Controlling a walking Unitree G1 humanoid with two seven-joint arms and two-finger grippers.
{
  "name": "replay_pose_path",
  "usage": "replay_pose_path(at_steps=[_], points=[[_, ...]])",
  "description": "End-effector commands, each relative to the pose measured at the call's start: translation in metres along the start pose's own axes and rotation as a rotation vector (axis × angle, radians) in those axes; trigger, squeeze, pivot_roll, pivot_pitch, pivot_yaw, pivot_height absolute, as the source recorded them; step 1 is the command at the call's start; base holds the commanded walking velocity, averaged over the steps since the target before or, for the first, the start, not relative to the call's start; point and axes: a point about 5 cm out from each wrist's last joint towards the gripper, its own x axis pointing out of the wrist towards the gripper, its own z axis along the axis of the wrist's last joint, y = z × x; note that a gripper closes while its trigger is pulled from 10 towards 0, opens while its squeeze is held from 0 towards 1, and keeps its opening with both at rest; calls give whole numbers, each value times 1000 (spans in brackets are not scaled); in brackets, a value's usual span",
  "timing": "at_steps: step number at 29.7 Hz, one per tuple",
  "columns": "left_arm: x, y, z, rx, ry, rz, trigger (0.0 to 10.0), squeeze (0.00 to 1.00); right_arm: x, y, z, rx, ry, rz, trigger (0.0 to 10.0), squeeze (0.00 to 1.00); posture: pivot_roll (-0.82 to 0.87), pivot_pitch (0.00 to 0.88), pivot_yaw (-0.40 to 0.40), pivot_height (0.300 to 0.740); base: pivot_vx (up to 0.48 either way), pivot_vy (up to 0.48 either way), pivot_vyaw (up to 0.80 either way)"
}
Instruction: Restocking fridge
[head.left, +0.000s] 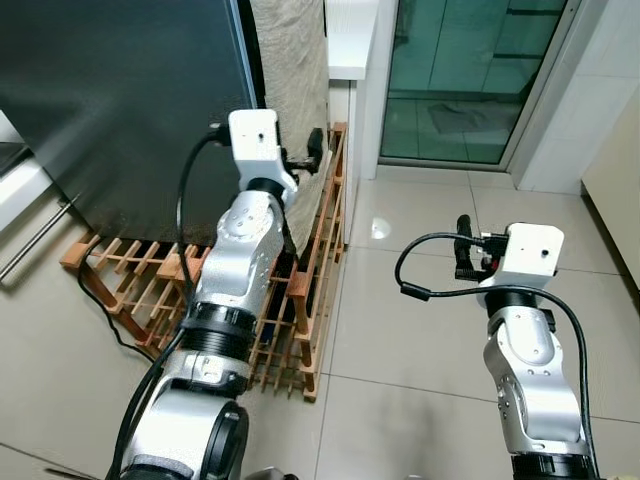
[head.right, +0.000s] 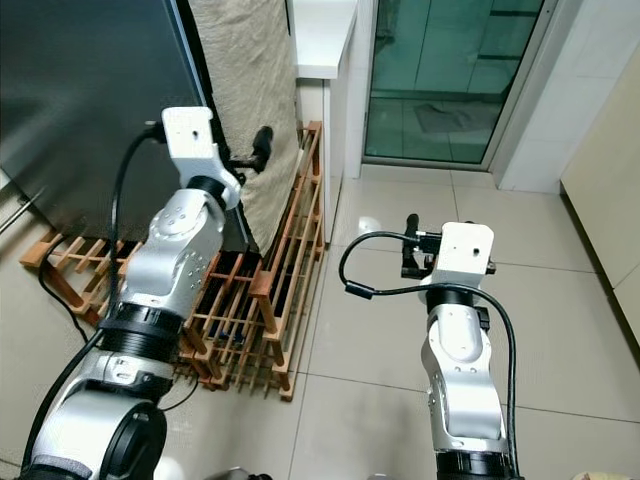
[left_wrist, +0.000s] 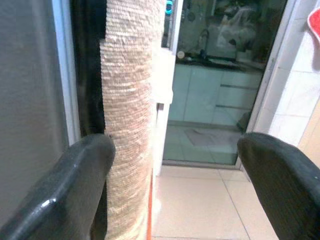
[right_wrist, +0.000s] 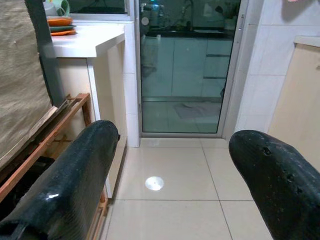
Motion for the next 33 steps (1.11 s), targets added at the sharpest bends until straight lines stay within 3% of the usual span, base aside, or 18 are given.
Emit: replay_pose_path(at_steps=[1,6,11,12,14,17,18,21,23,24,26,27,28,29,30,31,33], points=[[7,3,0,6,17,49,10000,0,-3,3,3,-3,-14,2,10000,0,-168,0,118,740,0,0,0],[10,0,-7,-25,55,60,10000,0,-6,3,3,-5,-10,0,10000,0,-185,0,123,740,0,0,0],[5,-8,-4,-84,27,-54,10000,0,-8,-2,5,-17,-16,-7,10000,0,-198,0,125,740,0,0,0],[-6,6,-7,-69,27,-59,10000,0,-7,-4,8,-14,-30,-9,10000,0,-193,0,118,740,0,0,0],[-10,10,-8,-63,27,-58,10000,0,-7,-5,9,-14,-35,-9,10000,0,-193,0,118,740,0,0,0],[-30,32,-10,-37,15,-32,10000,0,-7,-7,17,-7,-88,-7,10000,0,-164,0,91,740,0,0,0],[-46,44,-4,-31,-41,-28,10000,0,-11,-8,30,-34,-178,-16,10000,0,-146,0,76,740,0,0,0],[-70,52,18,-41,-197,-16,10000,0,-23,-7,54,-104,-328,-12,10000,0,-107,0,41,740,0,0,0],[-83,51,35,-59,-294,-13,10000,0,-29,-5,65,-130,-391,2,10000,0,-89,0,22,740,0,0,0],[-83,51,35,-59,-294,-13,10000,0,-29,-5,65,-130,-391,2,10000,0,-89,0,22,740,0,0,0],[-92,46,57,-101,-416,4,10000,0,-29,-2,90,-141,-498,10,10000,0,-75,0,0,740,0,0,0],[-91,43,64,-114,-452,27,10000,0,-24,-2,101,-143,-546,4,10000,0,-78,0,-27,740,0,0,0],[-82,39,56,-178,-432,95,10000,0,-10,-4,112,-136,-589,-6,10000,0,-69,0,-44,740,0,0,0],[-82,39,56,-178,-432,95,10000,0,-10,-4,112,-136,-589,-6,10000,0,-69,0,-44,740,0,0,0],[-74,40,46,-258,-373,164,10000,0,-3,-4,113,-137,-592,-7,10000,0,-76,0,-60,740,0,0,0],[-67,39,36,-284,-315,209,10000,0,6,-6,116,-131,-599,-6,10000,0,-86,0,-62,740,0,0,0],[-65,37,36,-258,-317,199,10000,0,8,-6,117,-128,-603,-5,10000,0,-86,0,-62,740,0,0,0]])
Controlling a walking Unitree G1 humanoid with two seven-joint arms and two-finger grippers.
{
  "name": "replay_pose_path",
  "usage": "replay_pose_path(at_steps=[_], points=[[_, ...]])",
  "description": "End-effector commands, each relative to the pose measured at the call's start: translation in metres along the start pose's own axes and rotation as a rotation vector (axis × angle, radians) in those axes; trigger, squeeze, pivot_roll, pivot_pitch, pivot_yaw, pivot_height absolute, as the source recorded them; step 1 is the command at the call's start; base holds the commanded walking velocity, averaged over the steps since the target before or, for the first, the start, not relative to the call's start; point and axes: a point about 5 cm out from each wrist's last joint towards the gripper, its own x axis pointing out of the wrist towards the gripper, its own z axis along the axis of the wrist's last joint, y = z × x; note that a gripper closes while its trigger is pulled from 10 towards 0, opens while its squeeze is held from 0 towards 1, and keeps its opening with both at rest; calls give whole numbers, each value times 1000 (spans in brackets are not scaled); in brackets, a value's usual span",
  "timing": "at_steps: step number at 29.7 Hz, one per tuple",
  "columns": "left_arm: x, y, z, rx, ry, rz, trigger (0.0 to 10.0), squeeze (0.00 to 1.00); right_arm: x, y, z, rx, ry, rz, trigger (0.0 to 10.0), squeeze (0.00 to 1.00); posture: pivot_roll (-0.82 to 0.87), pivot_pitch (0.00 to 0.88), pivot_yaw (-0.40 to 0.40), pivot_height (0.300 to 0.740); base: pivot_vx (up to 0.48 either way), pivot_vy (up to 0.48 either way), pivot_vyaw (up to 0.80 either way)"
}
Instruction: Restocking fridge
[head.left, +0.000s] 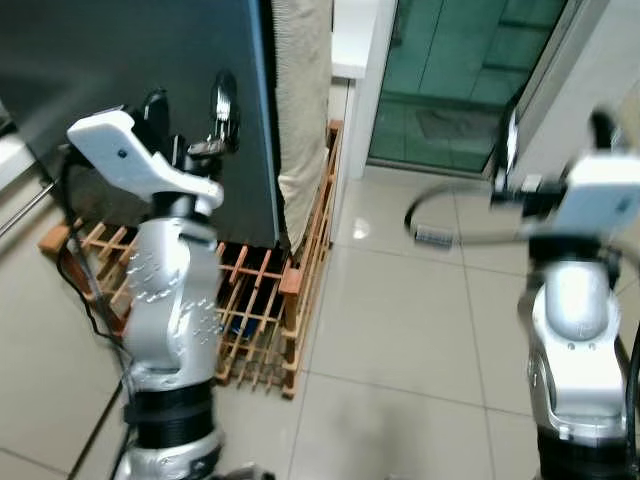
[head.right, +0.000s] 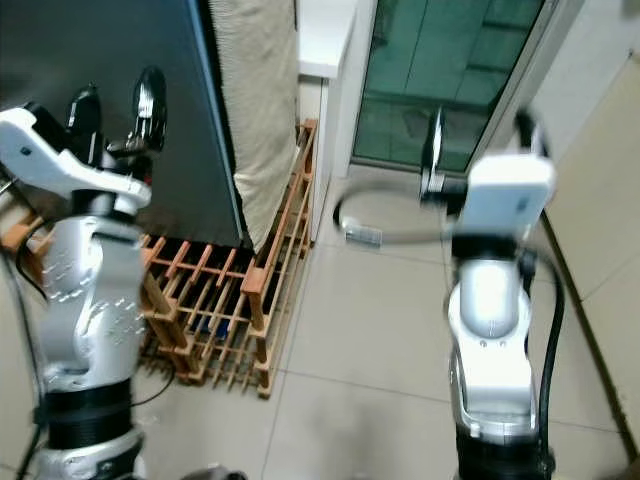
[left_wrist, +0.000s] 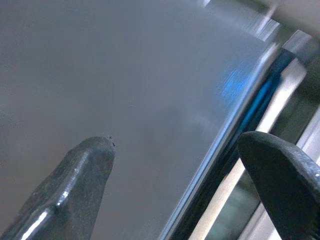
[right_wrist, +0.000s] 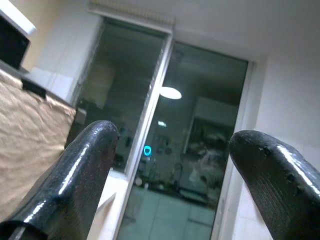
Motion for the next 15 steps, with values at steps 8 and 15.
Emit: replay_pose_path(at_steps=[8,15], points=[[-2,-1,0,58,-17,-33,10000,0,-19,-4,-32,11,144,-24,10000,0,-96,0,-85,740,0,0,0],[6,-16,36,74,-163,-124,10000,0,3,-13,1,-34,-33,-28,10000,0,-124,0,-35,740,0,0,0]])
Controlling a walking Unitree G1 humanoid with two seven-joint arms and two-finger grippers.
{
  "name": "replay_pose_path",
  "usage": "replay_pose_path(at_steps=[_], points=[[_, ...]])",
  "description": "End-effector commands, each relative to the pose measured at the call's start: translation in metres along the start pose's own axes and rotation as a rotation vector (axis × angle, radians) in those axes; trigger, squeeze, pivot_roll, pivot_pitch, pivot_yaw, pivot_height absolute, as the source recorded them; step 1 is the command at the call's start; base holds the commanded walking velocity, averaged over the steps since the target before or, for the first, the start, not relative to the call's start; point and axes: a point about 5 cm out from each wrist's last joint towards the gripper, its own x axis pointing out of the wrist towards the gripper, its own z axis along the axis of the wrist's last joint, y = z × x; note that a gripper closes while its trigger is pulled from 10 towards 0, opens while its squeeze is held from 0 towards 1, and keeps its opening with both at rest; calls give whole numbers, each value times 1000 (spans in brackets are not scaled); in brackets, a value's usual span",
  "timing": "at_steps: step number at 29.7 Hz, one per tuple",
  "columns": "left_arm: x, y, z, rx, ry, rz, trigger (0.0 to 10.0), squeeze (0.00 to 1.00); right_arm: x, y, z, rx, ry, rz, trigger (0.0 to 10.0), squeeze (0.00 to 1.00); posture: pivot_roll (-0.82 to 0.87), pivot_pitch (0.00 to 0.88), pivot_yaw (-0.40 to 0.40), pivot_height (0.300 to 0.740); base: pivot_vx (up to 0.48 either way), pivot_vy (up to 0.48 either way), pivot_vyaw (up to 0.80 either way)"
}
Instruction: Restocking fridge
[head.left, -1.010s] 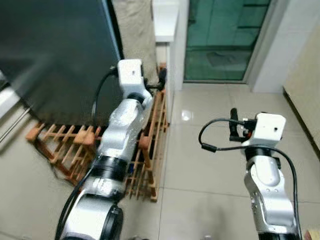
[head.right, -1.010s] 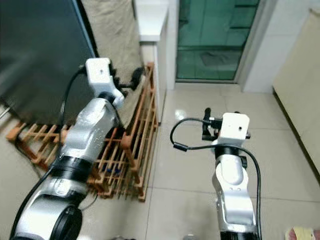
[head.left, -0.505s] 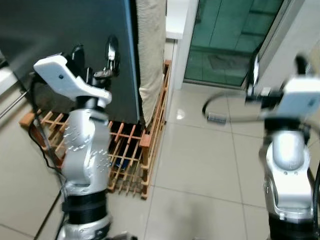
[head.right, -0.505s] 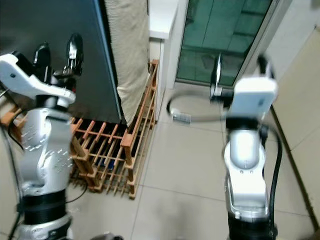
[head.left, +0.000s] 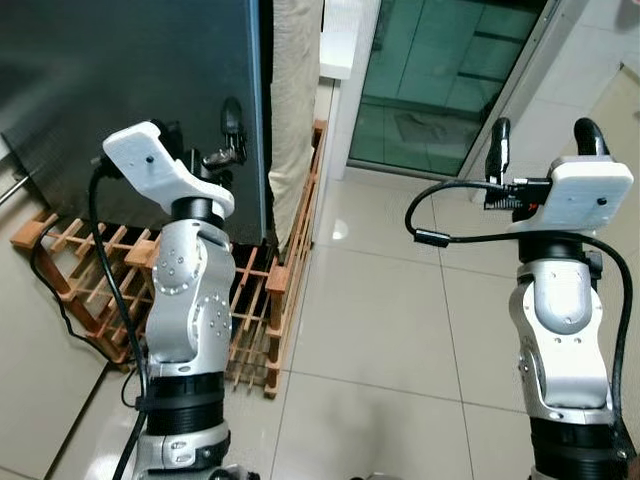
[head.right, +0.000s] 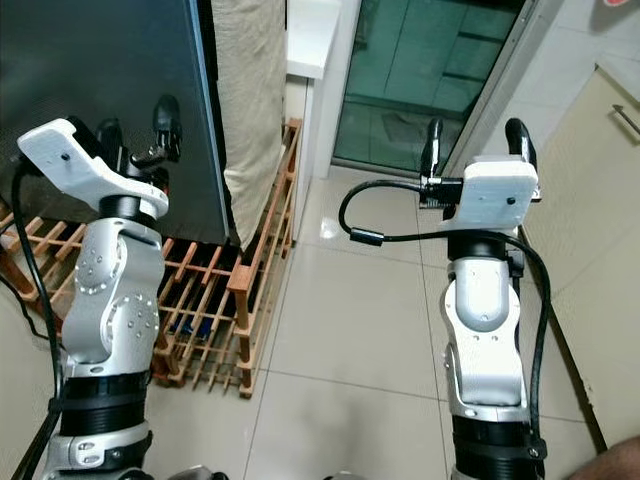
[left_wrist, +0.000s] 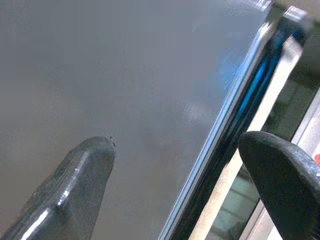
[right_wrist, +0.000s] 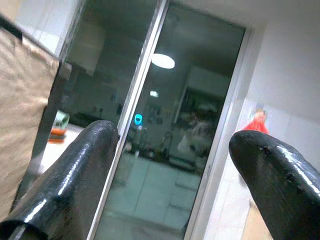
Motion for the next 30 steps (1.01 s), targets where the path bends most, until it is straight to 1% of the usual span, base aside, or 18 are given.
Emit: replay_pose_path(at_steps=[1,2,3,4,6,7,9,11,13,15,18,21,23,30], points=[[9,-16,27,-13,-121,-74,10000,0,13,-10,32,-15,-154,-35,10000,0,-127,0,-30,740,0,0,0],[9,-16,27,-13,-121,-74,10000,0,13,-10,32,-15,-154,-35,10000,0,-127,0,-30,740,0,0,0],[17,-21,39,-29,-175,-84,10000,0,19,-11,44,-15,-207,-46,10000,0,-133,0,-17,740,0,0,0],[20,-23,39,-15,-176,-91,10000,0,19,-11,46,-17,-218,-48,10000,0,-133,0,-17,740,0,0,0],[23,-24,26,53,-117,-85,10000,0,20,-10,46,-21,-225,-53,10000,0,-138,0,-5,740,0,0,0],[24,-23,21,72,-92,-80,10000,0,20,-10,45,-21,-223,-54,10000,0,-138,0,-5,740,0,0,0],[24,-22,14,79,-57,-70,10000,0,21,-8,44,-16,-218,-53,10000,0,-141,0,0,740,0,0,0],[23,-22,11,39,-43,-80,10000,0,21,-3,43,-8,-216,-33,10000,0,-142,0,2,740,0,0,0],[22,-27,15,2,-64,-118,10000,0,21,2,45,-6,-225,-7,10000,0,-139,0,-2,740,157,0,0],[21,-32,20,-18,-97,-145,10000,0,22,5,47,-11,-237,13,10000,0,-139,0,-2,740,326,171,0],[22,-34,29,-16,-145,-153,10000,0,24,7,53,-32,-280,36,10000,0,-133,0,-10,740,321,356,0],[22,-34,33,-20,-166,-151,10000,0,27,8,56,-41,-306,46,10000,0,-131,0,-18,740,287,385,0],[22,-34,34,-22,-169,-153,10000,0,28,9,56,-42,-305,48,10000,0,-131,0,-18,740,244,412,0],[22,-35,34,-21,-170,-165,10000,0,25,13,51,-38,-288,63,10000,0,-128,0,-18,740,0,426,0]])
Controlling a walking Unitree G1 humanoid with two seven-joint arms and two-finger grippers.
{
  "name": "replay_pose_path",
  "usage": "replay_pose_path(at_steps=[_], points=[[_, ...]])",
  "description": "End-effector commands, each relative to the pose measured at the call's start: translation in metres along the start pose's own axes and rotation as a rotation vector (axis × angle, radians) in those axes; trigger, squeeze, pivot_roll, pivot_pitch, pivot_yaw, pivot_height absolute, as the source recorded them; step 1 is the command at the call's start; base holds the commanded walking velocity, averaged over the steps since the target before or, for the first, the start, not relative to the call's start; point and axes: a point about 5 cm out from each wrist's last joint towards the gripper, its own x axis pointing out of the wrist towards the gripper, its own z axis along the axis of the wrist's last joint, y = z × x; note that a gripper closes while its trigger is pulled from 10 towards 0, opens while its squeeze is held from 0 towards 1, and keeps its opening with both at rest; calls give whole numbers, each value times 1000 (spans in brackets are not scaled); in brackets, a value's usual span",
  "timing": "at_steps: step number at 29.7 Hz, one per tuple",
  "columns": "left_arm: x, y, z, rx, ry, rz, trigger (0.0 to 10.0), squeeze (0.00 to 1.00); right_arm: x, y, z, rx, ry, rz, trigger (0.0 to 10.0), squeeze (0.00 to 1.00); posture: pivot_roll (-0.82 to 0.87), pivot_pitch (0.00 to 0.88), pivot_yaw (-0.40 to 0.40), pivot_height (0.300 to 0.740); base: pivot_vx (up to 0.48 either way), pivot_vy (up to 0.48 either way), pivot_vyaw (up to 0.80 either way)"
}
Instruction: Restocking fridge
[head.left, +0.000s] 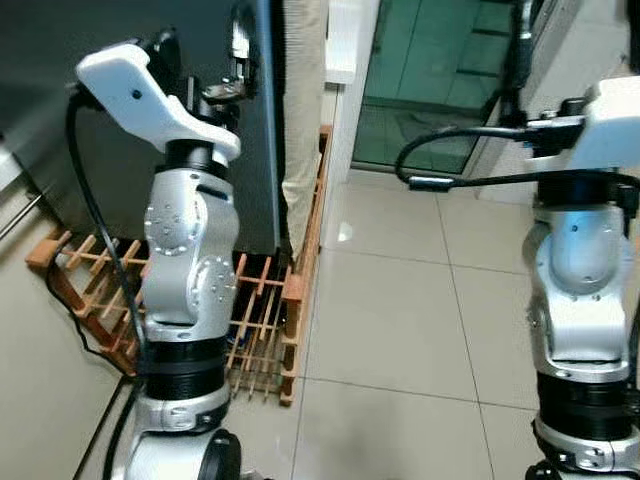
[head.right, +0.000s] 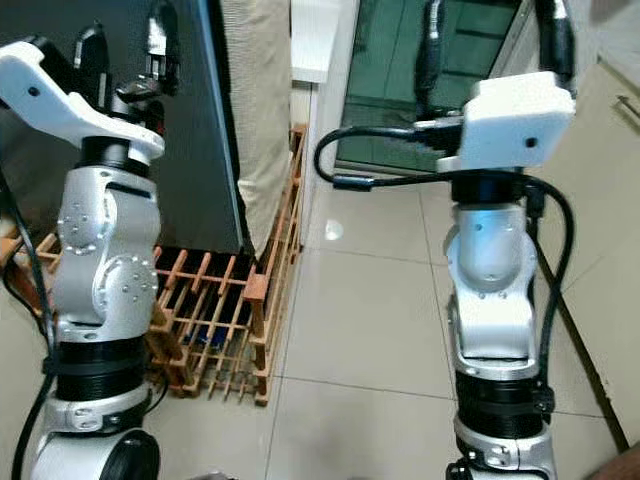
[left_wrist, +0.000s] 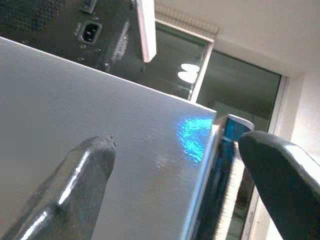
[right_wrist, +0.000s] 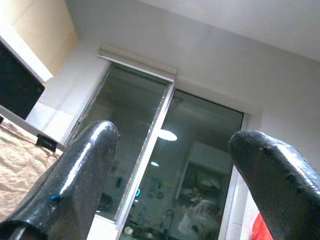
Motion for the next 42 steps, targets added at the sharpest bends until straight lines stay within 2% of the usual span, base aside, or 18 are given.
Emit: replay_pose_path(at_steps=[1,5,8,10,11,12,13,14,17,22,23,25,28,34,39,42], points=[[1,-10,3,-15,-17,-42,10000,0,-4,-1,-4,-16,19,5,10000,0,-125,0,-15,740,262,401,0],[1,-8,1,3,-8,-27,10000,0,-6,2,-8,-12,36,15,10000,0,-122,0,-15,740,66,100,0],[1,-7,-6,24,42,-31,10000,0,-10,6,-16,12,84,40,10000,0,-122,0,-15,740,0,0,0],[-2,-6,-15,58,96,-57,10000,0,-19,14,-35,133,236,49,10000,0,-122,0,-15,740,0,0,0],[-2,-6,-15,58,96,-57,10000,0,-19,14,-35,133,236,49,10000,0,-122,0,-15,740,0,0,0],[-5,-3,-19,68,120,-56,10000,0,-24,15,-44,185,309,28,10000,0,-122,0,-15,740,0,0,0],[-5,-3,-19,68,120,-56,10000,0,-24,15,-44,185,309,28,10000,0,-122,0,-15,740,0,0,0],[-9,1,-26,67,173,-64,10000,0,-35,18,-58,218,408,25,10000,0,-111,0,-13,740,0,0,0],[-14,6,-36,103,248,-65,10000,0,-50,20,-73,242,523,27,10000,0,-107,0,-11,740,0,0,0],[-21,13,-44,114,307,-23,10000,0,-63,22,-77,249,565,30,10000,0,-106,0,-4,740,0,0,0],[-21,13,-42,122,295,-26,10000,0,-64,23,-77,251,573,34,10000,0,-107,0,-2,740,0,0,0],[-23,12,-35,52,253,-32,10000,0,-66,24,-79,253,589,37,10000,0,-107,0,-1,740,0,-480,0],[-25,7,-29,46,216,-85,10000,0,-68,23,-82,247,604,42,10000,0,-107,0,-2,740,0,-480,0],[-28,6,-30,20,227,-68,10000,0,-71,21,-83,228,607,56,10000,0,-110,0,-7,740,0,-426,0],[-28,8,-33,23,245,-50,10000,0,-73,22,-83,223,609,62,10000,0,-110,0,-7,740,0,-52,0],[-28,10,-40,71,290,-41,10000,0,-74,23,-83,218,610,65,10000,0,-110,0,-4,740,0,0,0]])
